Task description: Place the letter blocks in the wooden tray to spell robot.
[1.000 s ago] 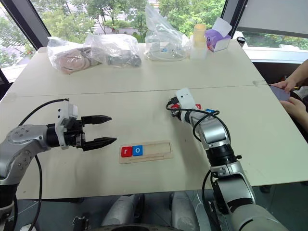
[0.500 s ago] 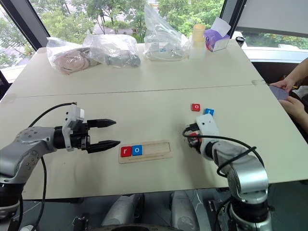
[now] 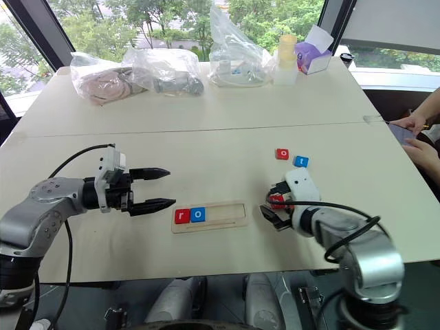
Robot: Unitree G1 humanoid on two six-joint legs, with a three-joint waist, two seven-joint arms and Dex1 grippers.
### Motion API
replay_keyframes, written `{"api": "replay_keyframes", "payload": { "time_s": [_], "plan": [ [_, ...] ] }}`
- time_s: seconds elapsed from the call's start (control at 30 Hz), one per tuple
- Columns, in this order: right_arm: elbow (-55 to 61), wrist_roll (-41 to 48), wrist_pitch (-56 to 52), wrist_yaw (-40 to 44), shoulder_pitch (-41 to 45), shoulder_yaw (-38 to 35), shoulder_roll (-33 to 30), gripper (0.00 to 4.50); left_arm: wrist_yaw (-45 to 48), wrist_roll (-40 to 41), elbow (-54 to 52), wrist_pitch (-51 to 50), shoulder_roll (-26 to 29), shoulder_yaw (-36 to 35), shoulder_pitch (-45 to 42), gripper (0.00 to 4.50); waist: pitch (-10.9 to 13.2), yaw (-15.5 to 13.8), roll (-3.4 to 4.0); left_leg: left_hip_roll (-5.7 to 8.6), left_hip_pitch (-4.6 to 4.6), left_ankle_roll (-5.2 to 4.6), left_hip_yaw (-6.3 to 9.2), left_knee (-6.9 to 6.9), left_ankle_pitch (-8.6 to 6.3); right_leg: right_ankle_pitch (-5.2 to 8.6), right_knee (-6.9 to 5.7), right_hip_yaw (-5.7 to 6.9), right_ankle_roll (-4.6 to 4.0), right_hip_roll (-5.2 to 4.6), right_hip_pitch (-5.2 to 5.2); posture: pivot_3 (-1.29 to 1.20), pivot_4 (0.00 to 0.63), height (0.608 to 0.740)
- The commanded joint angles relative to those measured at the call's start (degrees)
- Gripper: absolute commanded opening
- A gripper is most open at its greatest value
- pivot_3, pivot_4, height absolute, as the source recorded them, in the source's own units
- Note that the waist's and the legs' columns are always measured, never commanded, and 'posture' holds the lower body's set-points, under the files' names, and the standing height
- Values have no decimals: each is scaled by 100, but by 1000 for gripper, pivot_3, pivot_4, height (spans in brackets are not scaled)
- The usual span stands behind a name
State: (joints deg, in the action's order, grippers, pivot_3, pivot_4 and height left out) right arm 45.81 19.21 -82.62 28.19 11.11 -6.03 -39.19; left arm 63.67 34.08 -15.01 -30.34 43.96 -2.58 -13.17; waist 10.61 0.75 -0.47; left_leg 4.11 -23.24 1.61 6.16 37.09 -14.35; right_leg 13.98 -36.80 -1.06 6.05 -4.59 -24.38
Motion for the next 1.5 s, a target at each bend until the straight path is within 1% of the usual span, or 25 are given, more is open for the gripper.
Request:
{"api": "replay_keyframes", "payload": {
  "time_s": [0.03,0.1,0.17,0.23,0.3,0.37,0.43,0.57,0.77,0.83,0.87,0.93,1.0,1.03,1.13,1.27,1.37,1.5],
  "plan": [
    [-390,60,2032,1407,-106,180,-1070,4476,105,-99,-220,165,56,91,-46,4500,-1,1,-5,-7,2,-2,3,0,-1,0,9,7,1,3,8,0,150,740],
    [-1287,-223,3935,2542,-219,290,-1755,4476,84,-147,-205,224,16,132,-45,4500,0,10,-5,-9,1,-3,4,-5,-2,0,21,13,3,6,15,0,150,740],
    [-2310,-657,5419,3097,-117,633,-2107,4476,59,-233,-191,330,-13,169,-23,4500,2,27,-7,-9,2,-7,-4,-4,-4,-2,36,11,5,6,22,0,150,740],
    [-2935,-717,6197,3581,-48,811,-2221,4476,79,-301,-198,420,-15,203,-5,4500,3,20,-8,-9,3,-9,-7,-2,-5,-3,49,9,5,5,31,0,150,740],
    [-3637,-697,6713,4036,213,1010,-2087,4476,78,-292,-294,460,-11,165,102,4500,3,14,-8,-8,3,-11,-6,-1,-6,-3,51,6,5,3,32,0,150,740],
    [-4211,-821,7105,4301,475,1229,-1967,4476,65,-280,-383,491,2,125,220,4500,4,38,-7,-9,4,-12,-7,-2,-7,-4,52,1,5,3,31,0,150,740],
    [-4540,-812,7344,4490,651,1309,-1842,4476,55,-280,-437,515,14,101,302,4500,4,17,-7,-9,5,-12,-6,-3,-7,-4,51,-2,4,0,30,0,150,740],
    [-5019,-856,7470,4648,975,1427,-1568,4476,-38,-292,-518,542,0,74,396,4500,5,-6,-6,-9,3,-11,-1,-1,-7,-4,51,-1,2,-5,30,0,150,740],
    [-5342,-1056,7716,4774,1136,1602,-1353,4476,-111,-298,-560,562,-4,60,431,4500,5,-14,-6,-7,3,-11,0,-2,-7,-4,53,-1,1,-6,30,0,150,740],
    [-5418,-1136,7820,4804,1130,1653,-1346,3937,-139,-300,-571,564,-7,62,436,4500,5,-13,-5,-7,3,-11,0,-2,-7,-4,53,-2,1,-6,29,0,150,740],
    [-5441,-1152,7847,4815,1132,1656,-1341,3557,-151,-295,-575,563,-7,60,437,4500,5,-13,-5,-7,3,-10,0,-2,-7,-4,53,-1,1,-6,30,0,150,740],
    [-5387,-1084,7756,4821,1156,1604,-1299,2578,-166,-311,-584,583,0,70,445,4500,5,-13,-5,-7,3,-10,0,-1,-7,-4,53,-2,1,-6,30,0,150,740],
    [-5274,-1023,7626,4804,1181,1562,-1267,1438,-169,-304,-591,579,7,69,450,4500,5,-6,-5,-7,4,-10,0,-1,-7,-5,53,-2,0,-6,30,0,150,740],
    [-5176,-1011,7566,4789,1193,1554,-1262,1096,-170,-300,-592,576,7,70,451,4500,5,0,-5,-7,4,-10,0,-1,-7,-5,52,-2,-1,-6,30,0,150,740],
    [-4728,-1028,7390,4685,1263,1553,-1245,1108,-165,-298,-588,572,7,80,452,4500,5,-4,-4,-7,5,-10,1,-2,-7,-6,51,-3,-2,-5,29,0,150,740],
    [-3846,-730,6643,4749,1373,1578,-1262,1108,-139,-293,-583,569,10,96,457,4500,6,-4,-3,-8,1,-10,1,-3,-7,-6,50,-5,-1,-6,21,0,150,740],
    [-3163,-536,5998,4801,1469,1848,-1166,1108,-71,-286,-598,568,31,135,458,4500,6,-14,-4,-7,-1,-10,2,-2,-7,-6,50,-4,-2,-7,22,0,150,740],
    [-2829,-676,5509,4613,1635,2270,-878,1108,42,-364,-673,626,104,191,490,4500,5,-13,-5,-7,-2,-10,3,-2,-7,-6,51,-3,-2,-9,21,0,150,740]
  ]
}}
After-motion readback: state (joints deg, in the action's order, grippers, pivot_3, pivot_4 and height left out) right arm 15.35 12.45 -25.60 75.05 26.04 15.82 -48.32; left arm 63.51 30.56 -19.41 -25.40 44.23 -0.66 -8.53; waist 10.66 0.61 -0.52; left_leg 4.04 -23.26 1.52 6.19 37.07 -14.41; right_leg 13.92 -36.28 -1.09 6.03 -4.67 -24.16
